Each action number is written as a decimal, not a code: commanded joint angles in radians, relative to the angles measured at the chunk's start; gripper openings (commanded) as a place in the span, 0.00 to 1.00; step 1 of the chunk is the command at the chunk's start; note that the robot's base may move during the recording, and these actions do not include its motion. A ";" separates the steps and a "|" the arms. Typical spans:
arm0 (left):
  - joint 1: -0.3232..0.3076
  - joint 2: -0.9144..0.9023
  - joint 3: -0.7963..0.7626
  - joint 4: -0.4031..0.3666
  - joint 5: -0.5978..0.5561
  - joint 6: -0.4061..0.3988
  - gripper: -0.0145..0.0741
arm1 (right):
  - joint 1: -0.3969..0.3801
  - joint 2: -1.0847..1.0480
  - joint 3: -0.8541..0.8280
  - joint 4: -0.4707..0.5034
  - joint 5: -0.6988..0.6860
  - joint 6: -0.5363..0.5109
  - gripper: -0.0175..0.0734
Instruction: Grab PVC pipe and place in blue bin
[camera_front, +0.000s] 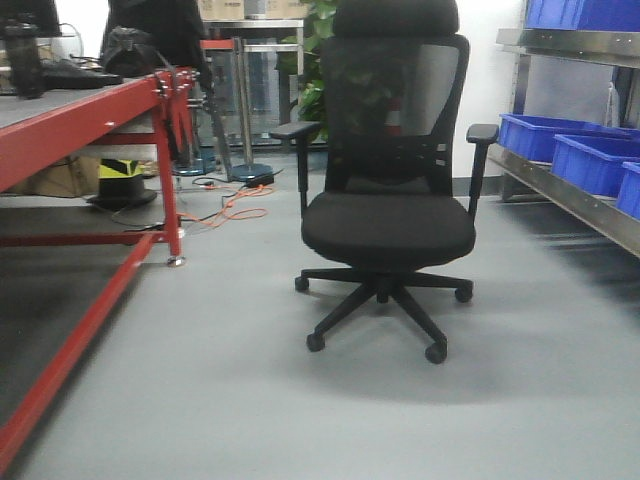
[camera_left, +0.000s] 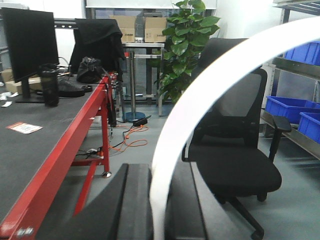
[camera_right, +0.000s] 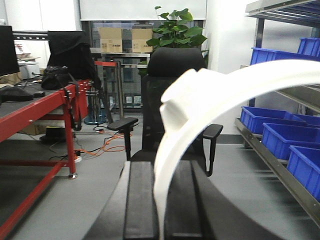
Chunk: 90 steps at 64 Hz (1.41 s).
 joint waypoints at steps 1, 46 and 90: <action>-0.007 -0.002 -0.002 -0.008 -0.028 -0.010 0.04 | 0.001 -0.006 -0.009 0.000 -0.023 -0.006 0.01; -0.007 -0.002 -0.002 -0.008 -0.028 -0.010 0.04 | 0.001 -0.006 -0.009 0.000 -0.023 -0.006 0.01; -0.007 -0.002 -0.002 -0.008 -0.028 -0.010 0.04 | 0.001 -0.006 -0.009 0.000 -0.023 -0.006 0.01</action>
